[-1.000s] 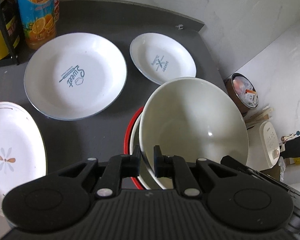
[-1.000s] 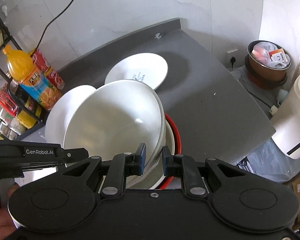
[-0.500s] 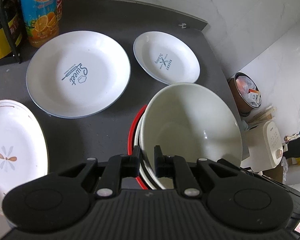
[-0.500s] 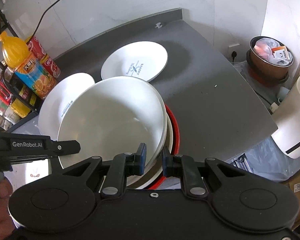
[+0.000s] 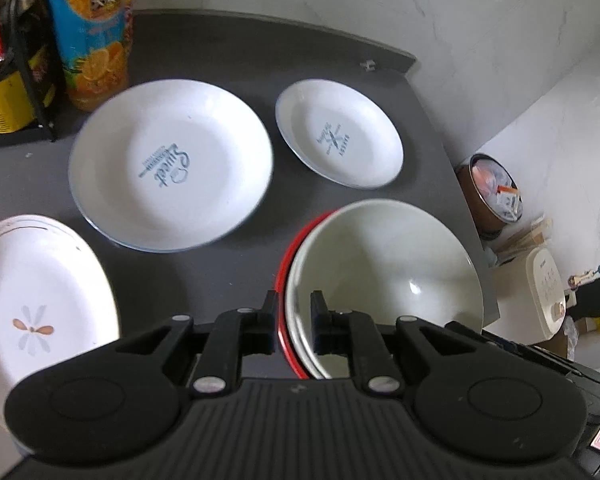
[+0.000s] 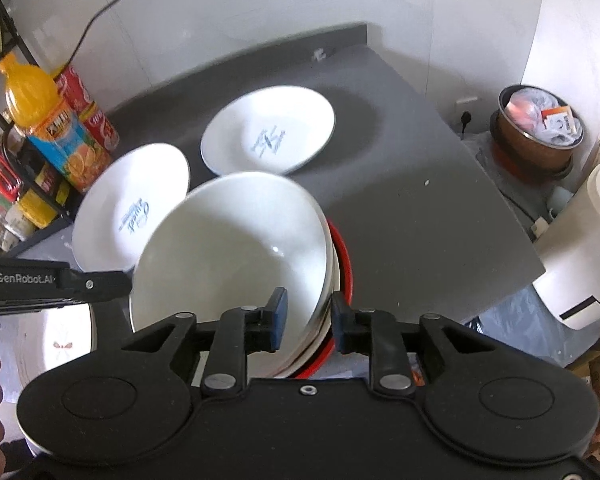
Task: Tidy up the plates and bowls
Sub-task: 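Lower the yellow-patterned bowl onto the stack and open the right tool, then withdraw the right tool from the stacked bowls toward the plates, then move both tools to the 'Sweet' plate and close them on its rim, then lift the 'Sweet' plate with both tools over the flower-patterned plate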
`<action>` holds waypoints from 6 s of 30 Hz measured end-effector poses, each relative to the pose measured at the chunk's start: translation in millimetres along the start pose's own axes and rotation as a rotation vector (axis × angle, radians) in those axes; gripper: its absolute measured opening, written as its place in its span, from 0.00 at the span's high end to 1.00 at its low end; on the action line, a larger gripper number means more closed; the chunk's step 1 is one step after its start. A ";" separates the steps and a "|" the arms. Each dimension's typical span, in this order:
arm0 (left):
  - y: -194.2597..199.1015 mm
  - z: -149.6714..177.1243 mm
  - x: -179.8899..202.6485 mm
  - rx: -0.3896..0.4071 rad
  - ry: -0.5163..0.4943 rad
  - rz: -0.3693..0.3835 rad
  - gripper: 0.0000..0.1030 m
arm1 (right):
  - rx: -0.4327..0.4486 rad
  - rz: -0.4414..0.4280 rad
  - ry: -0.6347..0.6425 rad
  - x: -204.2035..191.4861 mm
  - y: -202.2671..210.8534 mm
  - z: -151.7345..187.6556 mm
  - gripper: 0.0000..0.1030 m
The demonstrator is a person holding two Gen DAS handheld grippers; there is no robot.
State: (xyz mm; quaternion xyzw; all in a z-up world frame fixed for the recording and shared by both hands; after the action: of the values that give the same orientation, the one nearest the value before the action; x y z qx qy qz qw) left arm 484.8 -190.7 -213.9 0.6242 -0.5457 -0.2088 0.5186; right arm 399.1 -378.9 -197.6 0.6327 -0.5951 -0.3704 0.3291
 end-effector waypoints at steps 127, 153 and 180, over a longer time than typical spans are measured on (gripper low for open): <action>-76.6 -82.4 -217.6 0.093 0.585 -0.144 0.89 | -0.342 -0.244 0.143 -142.6 -198.5 -110.1 0.88; -11.2 -70.7 -218.5 0.177 0.561 -0.148 0.92 | -0.187 -0.385 0.146 -168.0 -130.7 -107.4 0.94; 44.9 0.8 -272.7 0.116 0.399 -0.068 0.92 | -0.114 -0.280 0.035 -201.7 -66.3 10.1 0.94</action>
State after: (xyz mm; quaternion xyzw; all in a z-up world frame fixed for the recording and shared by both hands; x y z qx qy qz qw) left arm 376.8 59.8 -258.1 0.6999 -0.4221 -0.0667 0.5723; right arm 420.7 -172.6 -244.0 0.6963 -0.4732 -0.4347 0.3198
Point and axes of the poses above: each gripper's, at about its wrist camera, not at the fingertips, and y roughly against the way its jaws point, x to its right, z to its underside, the point moved 9 cm from there along -y, roughly the way its jaws point
